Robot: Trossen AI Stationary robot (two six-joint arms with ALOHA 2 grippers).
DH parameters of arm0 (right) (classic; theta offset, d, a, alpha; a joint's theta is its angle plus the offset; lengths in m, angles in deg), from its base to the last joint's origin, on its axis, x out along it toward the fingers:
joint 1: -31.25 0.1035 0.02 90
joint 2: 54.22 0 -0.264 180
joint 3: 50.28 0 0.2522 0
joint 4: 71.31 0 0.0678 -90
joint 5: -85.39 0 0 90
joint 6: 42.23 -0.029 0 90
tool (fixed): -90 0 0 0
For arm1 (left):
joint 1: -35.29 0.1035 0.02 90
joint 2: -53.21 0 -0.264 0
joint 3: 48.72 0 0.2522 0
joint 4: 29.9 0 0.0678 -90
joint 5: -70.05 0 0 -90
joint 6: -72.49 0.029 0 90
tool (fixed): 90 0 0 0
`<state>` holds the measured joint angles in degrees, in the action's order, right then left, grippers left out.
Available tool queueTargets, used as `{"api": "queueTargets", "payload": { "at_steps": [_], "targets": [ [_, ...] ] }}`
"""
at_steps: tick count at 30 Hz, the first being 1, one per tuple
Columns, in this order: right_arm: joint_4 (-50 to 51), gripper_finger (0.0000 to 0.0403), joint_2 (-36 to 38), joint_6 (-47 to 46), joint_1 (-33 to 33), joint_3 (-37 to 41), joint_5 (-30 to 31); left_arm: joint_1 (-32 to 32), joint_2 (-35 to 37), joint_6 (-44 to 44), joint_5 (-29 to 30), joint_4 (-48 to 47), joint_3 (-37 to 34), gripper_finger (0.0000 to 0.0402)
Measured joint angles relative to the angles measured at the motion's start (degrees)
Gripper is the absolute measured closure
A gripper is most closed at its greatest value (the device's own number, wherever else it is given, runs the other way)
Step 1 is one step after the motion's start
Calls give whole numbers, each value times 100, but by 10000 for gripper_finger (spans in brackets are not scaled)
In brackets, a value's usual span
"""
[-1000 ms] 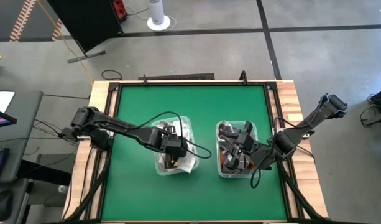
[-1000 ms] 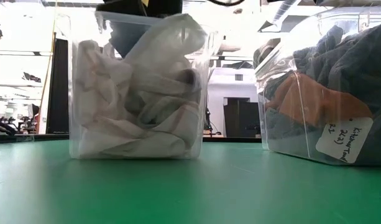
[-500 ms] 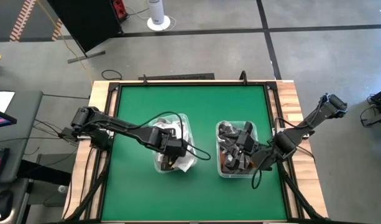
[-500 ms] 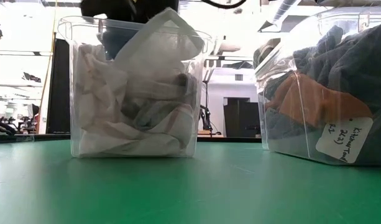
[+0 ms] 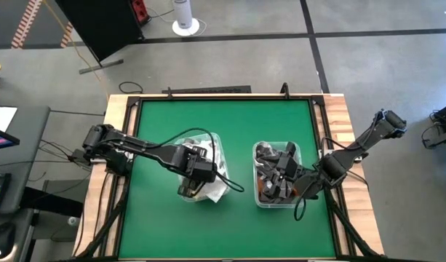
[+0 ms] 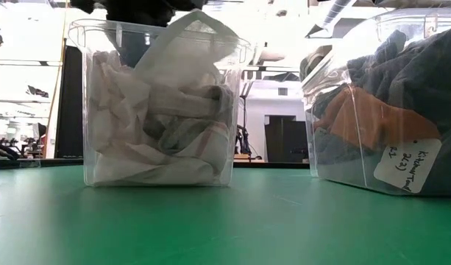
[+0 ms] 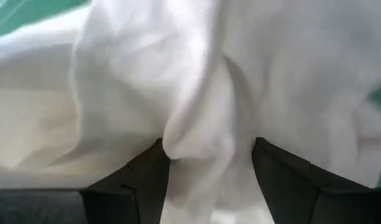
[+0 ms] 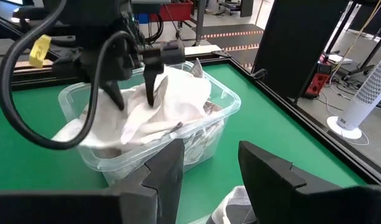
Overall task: Sort microfiber towel by color & place in baskets
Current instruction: Put the white microfiber towel into the left transparent bin
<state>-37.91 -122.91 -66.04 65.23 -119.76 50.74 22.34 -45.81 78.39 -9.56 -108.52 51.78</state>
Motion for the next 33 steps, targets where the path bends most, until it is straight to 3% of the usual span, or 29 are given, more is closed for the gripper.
{"api": "queueTargets", "payload": {
  "at_steps": [5, 9, 19, 26, 33],
  "targets": [
    [0, 218, 0, -9, 2, 0, 0, -15, 7, 391, 59, -1035, 267, 182],
    [0, 218, 2, -11, 0, 0, 0, -93, 9, 1034, 91, -1332, 348, 182],
    [-8, 218, 0, -11, 0, 1, 0, -396, -97, 3845, 1386, -1027, 306, 182],
    [3, 218, 0, -11, 0, 1, 1, -375, -360, 5320, 1549, -703, 304, 182],
    [0, 218, 1, -11, 2, 1, 0, -367, -831, 5315, 1522, -520, 305, 182]
  ]
}}
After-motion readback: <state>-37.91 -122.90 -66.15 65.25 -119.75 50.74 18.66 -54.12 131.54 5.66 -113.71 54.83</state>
